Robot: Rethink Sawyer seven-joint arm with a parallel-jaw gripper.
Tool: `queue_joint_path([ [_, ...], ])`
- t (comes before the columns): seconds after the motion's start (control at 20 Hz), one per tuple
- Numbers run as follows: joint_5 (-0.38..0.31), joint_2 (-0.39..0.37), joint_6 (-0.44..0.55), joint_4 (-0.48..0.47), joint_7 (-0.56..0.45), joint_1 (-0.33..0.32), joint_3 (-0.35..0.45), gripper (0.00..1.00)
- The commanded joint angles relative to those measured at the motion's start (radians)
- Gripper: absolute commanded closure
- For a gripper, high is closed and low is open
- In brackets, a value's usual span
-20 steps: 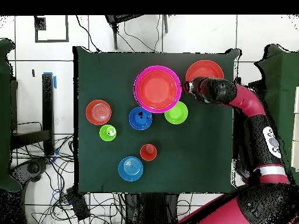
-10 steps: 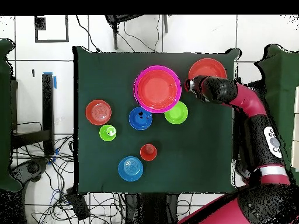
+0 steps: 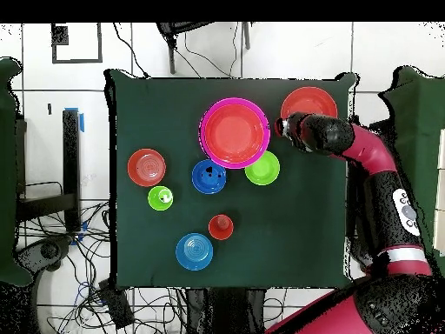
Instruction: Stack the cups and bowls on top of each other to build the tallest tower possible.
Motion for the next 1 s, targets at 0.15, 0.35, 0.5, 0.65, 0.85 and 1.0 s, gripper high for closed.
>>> queue_joint_path([
  [0.15, -0.042, 0.051, -0.029, -0.016, -0.157, 0.016, -0.012, 1.0],
  [0.35, -0.046, 0.036, -0.022, -0.009, -0.165, 0.02, -0.012, 1.0],
  [0.5, -0.033, 0.01, -0.013, 0.003, -0.154, 0.024, -0.003, 1.0],
  [0.65, -0.01, -0.051, 0.003, 0.032, -0.149, 0.021, 0.024, 1.0],
  [0.85, 0.012, -0.173, 0.043, 0.086, -0.123, 0.029, 0.03, 1.0],
  [1.0, 0.017, -0.231, 0.058, 0.107, -0.11, 0.038, 0.024, 1.0],
])
